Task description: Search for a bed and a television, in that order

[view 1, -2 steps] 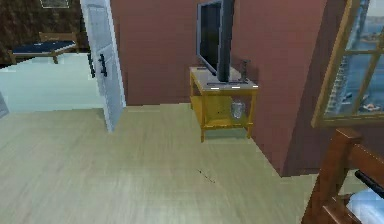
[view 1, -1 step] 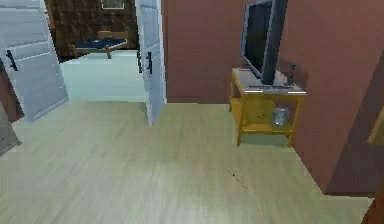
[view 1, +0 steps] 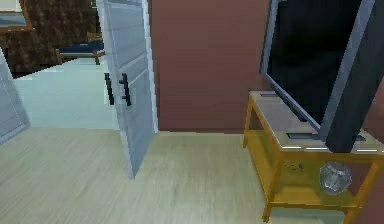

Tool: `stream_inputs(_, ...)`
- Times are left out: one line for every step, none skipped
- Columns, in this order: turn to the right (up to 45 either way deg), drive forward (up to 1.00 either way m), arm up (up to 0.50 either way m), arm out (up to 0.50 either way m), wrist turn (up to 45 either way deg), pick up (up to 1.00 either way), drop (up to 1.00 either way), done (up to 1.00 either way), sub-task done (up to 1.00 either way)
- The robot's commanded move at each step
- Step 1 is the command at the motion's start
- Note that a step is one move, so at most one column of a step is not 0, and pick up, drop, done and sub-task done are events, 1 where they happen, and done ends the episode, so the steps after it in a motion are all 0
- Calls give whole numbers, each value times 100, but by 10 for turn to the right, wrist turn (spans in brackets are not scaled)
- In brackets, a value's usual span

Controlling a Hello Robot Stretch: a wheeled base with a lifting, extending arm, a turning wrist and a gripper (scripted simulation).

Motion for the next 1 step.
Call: stream_inputs(-30, 0, 0, 0, 0, 0, 0, 0, 0)
